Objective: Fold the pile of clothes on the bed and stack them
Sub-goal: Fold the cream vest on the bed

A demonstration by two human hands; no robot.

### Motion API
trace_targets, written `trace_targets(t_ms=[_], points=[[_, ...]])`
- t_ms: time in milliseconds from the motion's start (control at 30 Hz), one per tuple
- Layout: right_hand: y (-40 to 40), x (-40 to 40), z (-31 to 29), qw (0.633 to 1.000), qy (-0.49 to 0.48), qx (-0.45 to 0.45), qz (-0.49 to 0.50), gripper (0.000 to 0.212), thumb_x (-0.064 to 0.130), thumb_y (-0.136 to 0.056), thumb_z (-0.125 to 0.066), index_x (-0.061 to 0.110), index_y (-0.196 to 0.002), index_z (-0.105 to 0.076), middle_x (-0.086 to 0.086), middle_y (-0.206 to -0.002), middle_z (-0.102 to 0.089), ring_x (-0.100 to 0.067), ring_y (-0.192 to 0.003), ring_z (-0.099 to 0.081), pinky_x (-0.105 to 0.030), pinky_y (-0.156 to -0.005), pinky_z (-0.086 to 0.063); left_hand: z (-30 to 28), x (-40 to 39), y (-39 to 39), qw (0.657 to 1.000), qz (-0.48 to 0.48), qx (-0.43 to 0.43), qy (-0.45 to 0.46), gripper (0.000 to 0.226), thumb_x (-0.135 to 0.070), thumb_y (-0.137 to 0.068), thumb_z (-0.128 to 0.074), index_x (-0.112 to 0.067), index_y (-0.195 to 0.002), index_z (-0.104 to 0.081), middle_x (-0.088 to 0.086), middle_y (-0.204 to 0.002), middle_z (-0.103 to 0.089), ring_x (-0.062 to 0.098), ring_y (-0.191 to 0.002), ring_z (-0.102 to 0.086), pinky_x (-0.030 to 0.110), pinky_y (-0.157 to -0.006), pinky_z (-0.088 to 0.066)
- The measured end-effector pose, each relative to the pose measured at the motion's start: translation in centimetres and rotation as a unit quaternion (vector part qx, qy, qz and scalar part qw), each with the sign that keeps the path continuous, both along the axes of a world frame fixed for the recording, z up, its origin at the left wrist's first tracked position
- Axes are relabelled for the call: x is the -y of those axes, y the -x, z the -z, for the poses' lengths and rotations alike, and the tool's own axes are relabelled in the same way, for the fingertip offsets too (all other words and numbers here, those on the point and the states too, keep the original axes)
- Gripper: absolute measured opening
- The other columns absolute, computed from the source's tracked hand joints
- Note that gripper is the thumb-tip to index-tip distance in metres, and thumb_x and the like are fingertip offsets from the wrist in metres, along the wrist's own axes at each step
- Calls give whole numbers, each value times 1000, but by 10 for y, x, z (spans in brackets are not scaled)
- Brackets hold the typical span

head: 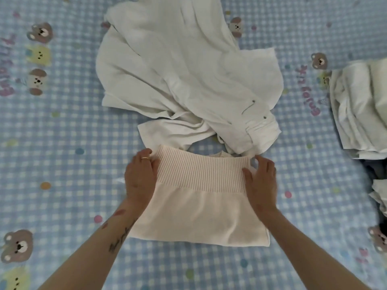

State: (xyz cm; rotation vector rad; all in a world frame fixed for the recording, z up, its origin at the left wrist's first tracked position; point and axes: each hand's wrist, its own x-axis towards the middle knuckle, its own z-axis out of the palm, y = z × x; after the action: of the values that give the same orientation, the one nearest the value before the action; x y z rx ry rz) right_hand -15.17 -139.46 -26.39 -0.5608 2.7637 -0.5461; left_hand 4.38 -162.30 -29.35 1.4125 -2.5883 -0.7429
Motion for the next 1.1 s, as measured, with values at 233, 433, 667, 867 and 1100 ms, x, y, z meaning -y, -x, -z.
trace_targets(t_ms=[233, 433, 667, 867, 1100], points=[[-51, -31, 25, 954, -164, -20, -250, 53, 41, -99, -30, 26, -149, -20, -4, -159, -9, -27, -147, -9, -56, -116, -13, 17, -25, -55, 983, 135, 116, 45, 53, -36, -94, -38, -20, -145, -36, 22, -152, -25, 44, -139, -24, 56, -110, -25], [-47, -51, 19, 993, -109, 15, -53, 57, 29, -97, -44, 25, -150, -22, -9, -159, -14, -26, -147, -14, -53, -116, -21, 0, -34, -52, 994, -42, 61, -76, 69, -10, -91, -56, -19, -150, -21, 24, -150, -22, 41, -133, -28, 52, -107, -32], [-78, -45, 2, 989, -82, 120, 23, 63, 33, -97, -46, 32, -151, -12, -5, -147, -36, -28, -123, -46, -43, -86, -50, -30, -55, -53, 973, -107, 34, -204, 57, -14, -95, -49, -29, -147, -29, 7, -89, -47, 10, -68, -43, 28, -72, -35], [-51, -65, -35, 995, -11, 97, 36, 46, 28, -97, -47, 31, -142, -39, -6, -134, -49, -26, -110, -56, -34, -80, -46, -87, -82, -36, 955, -122, -47, -268, 39, -14, -94, -50, -26, -132, -53, -3, -117, -56, 17, -106, -54, 27, -88, -37], [28, -204, -116, 999, 11, 25, 27, 41, 25, -97, -50, 25, -138, -48, 1, -118, -55, -18, -96, -60, -25, -76, -44, -140, -208, 49, 944, -46, -93, -314, 38, -6, -92, -52, -21, -126, -57, 4, -127, -60, 23, -116, -55, 37, -97, -41]])
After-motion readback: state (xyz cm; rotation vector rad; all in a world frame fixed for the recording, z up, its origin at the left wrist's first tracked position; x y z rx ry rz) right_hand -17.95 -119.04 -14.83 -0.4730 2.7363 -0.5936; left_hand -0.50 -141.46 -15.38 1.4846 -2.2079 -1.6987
